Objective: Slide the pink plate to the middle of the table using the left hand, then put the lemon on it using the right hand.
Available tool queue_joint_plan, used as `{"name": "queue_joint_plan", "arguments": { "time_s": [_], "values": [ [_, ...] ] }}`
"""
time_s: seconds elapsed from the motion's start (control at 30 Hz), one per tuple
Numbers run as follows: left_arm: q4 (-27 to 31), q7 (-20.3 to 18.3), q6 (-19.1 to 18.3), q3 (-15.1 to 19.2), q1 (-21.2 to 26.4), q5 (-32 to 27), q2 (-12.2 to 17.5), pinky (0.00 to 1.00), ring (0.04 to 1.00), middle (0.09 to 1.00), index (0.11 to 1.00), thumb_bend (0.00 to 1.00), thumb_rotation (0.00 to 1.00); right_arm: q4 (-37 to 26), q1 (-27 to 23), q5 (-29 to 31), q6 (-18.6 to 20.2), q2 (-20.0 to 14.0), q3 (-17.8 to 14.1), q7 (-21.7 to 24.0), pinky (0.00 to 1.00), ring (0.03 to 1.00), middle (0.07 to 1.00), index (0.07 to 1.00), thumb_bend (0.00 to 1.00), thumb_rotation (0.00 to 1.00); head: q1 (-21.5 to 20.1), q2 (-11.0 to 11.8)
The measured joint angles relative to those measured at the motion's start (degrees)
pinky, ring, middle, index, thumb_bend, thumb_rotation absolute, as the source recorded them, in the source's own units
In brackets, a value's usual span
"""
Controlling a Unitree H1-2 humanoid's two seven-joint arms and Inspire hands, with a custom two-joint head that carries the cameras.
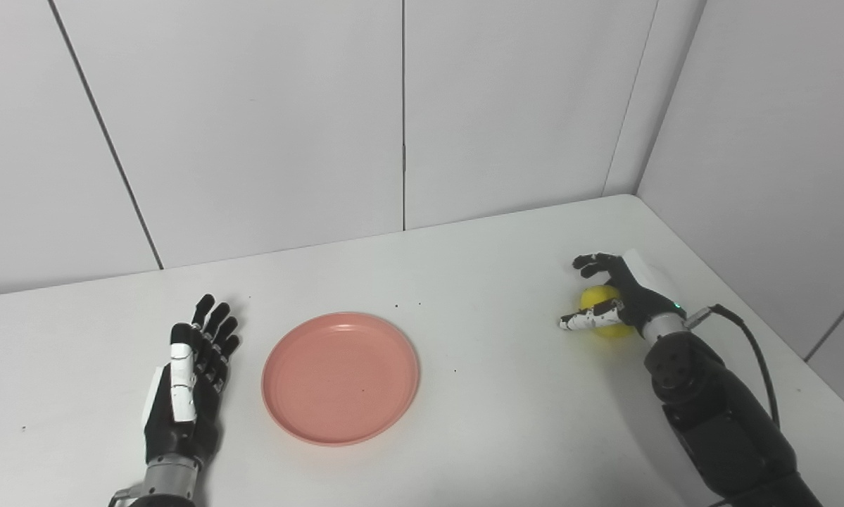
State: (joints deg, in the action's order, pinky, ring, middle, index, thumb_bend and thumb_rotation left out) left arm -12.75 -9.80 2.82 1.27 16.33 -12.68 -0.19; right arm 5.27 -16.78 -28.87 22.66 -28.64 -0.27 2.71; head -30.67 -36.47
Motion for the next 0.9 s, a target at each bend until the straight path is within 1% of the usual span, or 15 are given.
{"name": "queue_joint_plan", "arguments": {
  "time_s": [0.13, 0.23, 0.3, 0.33, 0.4, 0.43, 0.47, 0.53, 0.57, 0.6, 0.63, 0.73, 0.83, 0.87, 0.9],
  "values": [
    [0.0, 0.0, 0.0, 0.0, 0.0, 0.0, 0.0, 0.97, 0.96, 0.963, 0.952, 0.69, 1.0, -2.2, 0.5, -1.7, 1.9, -0.3, 1.0, 1.4, 0.55, 0.655, 0.73, 0.757, 0.84, 0.15, -0.1, 0.0],
    [0.1, 0.0, -0.1, 0.0, 0.0, 0.0, 0.0, 0.97, 0.962, 0.964, 0.952, 0.68, 1.0, -3.7, 0.8, -3.5, 3.4, -0.3, 0.7, 3.9, 0.51, 0.633, 0.713, 0.775, 0.85, 0.17, -0.1, 0.0],
    [0.1, 0.0, -0.2, 0.0, 0.0, 0.0, 0.0, 0.98, 0.963, 0.966, 0.954, 0.68, 1.0, -4.4, 0.9, -5.0, 3.5, -0.1, -0.2, 5.8, 0.47, 0.6, 0.687, 0.775, 0.84, 0.16, 0.1, -0.1],
    [0.1, 0.0, -0.3, 0.0, 0.0, 0.0, 0.1, 0.98, 0.964, 0.967, 0.955, 0.68, 1.0, -4.5, 1.0, -5.7, 3.5, 0.1, -0.7, 6.6, 0.43, 0.549, 0.649, 0.75, 0.81, 0.14, 0.1, -0.1],
    [0.2, 0.0, -0.4, 0.0, -0.1, 0.0, 0.1, 0.98, 0.965, 0.967, 0.955, 0.68, 1.0, -4.7, 1.1, -6.2, 3.6, 0.2, -1.0, 7.0, 0.4, 0.519, 0.626, 0.734, 0.79, 0.12, 0.1, -0.1],
    [0.2, 0.0, -0.4, 0.0, -0.1, 0.0, 0.1, 0.98, 0.964, 0.967, 0.957, 0.69, 1.0, -4.8, 1.2, -6.2, 3.6, 0.2, -1.0, 6.7, 0.46, 0.56, 0.64, 0.703, 0.77, 0.09, 0.1, -0.1],
    [0.2, 0.0, -0.4, 0.0, -0.1, 0.0, 0.1, 0.98, 0.964, 0.967, 0.957, 0.69, 1.0, -4.8, 1.4, -6.1, 3.6, 0.2, -1.0, 6.3, 0.48, 0.574, 0.645, 0.692, 0.76, 0.08, 0.1, -0.1],
    [0.2, -0.1, -0.4, 0.0, -0.1, 0.0, 0.1, 0.98, 0.963, 0.966, 0.957, 0.69, 1.0, -4.8, 1.9, -5.8, 3.3, 0.4, -1.0, 4.9, 0.44, 0.538, 0.612, 0.66, 0.72, 0.02, 0.1, -0.1],
    [0.2, -0.1, -0.4, 0.0, -0.1, 0.0, 0.2, 0.98, 0.963, 0.967, 0.957, 0.69, 1.0, -4.8, 2.0, -5.5, 3.1, 0.8, -1.1, 3.8, 0.32, 0.426, 0.534, 0.649, 0.62, 0.01, 0.1, -0.1],
    [0.2, -0.1, -0.4, 0.0, -0.1, 0.0, 0.3, 0.98, 0.963, 0.967, 0.958, 0.69, 1.0, -4.7, 2.1, -5.3, 3.0, 1.3, -1.3, 2.8, 0.29, 0.397, 0.509, 0.643, 0.59, 0.0, 0.3, -0.2],
    [0.2, -0.1, -0.4, 0.0, -0.1, 0.0, 0.3, 0.98, 0.964, 0.967, 0.958, 0.7, 1.0, -4.7, 2.3, -5.1, 3.0, 1.9, -1.6, 1.7, 0.28, 0.382, 0.474, 0.599, 0.56, 0.0, 0.3, -0.2],
    [0.3, -0.1, -0.6, -0.1, -0.1, 0.0, 0.3, 0.98, 0.963, 0.965, 0.955, 0.7, 1.0, -4.7, 2.3, -3.9, 1.8, 3.4, -2.1, -1.0, 0.27, 0.368, 0.452, 0.531, 0.53, 0.0, 0.4, -0.3],
    [0.4, -0.1, -1.1, -0.1, -0.1, 0.0, 0.3, 0.98, 0.961, 0.963, 0.951, 0.69, 1.0, -4.6, 2.3, -3.1, -1.3, 4.5, -2.6, -4.3, 0.24, 0.335, 0.444, 0.515, 0.52, 0.0, 0.4, -0.3],
    [0.4, -0.1, -1.1, -0.1, -0.1, 0.0, 0.3, 0.98, 0.962, 0.964, 0.951, 0.69, 1.0, -4.4, 2.3, -2.9, -1.9, 4.7, -2.8, -5.3, 0.25, 0.401, 0.452, 0.51, 0.52, 0.0, 0.4, -0.3],
    [0.4, -0.1, -1.1, -0.1, -0.1, 0.0, 0.3, 0.98, 0.962, 0.964, 0.952, 0.69, 1.0, -4.3, 2.3, -2.8, -2.4, 4.9, -3.0, -6.1, 0.25, 0.424, 0.453, 0.51, 0.52, 0.0, 0.4, -0.3]
  ]
}}
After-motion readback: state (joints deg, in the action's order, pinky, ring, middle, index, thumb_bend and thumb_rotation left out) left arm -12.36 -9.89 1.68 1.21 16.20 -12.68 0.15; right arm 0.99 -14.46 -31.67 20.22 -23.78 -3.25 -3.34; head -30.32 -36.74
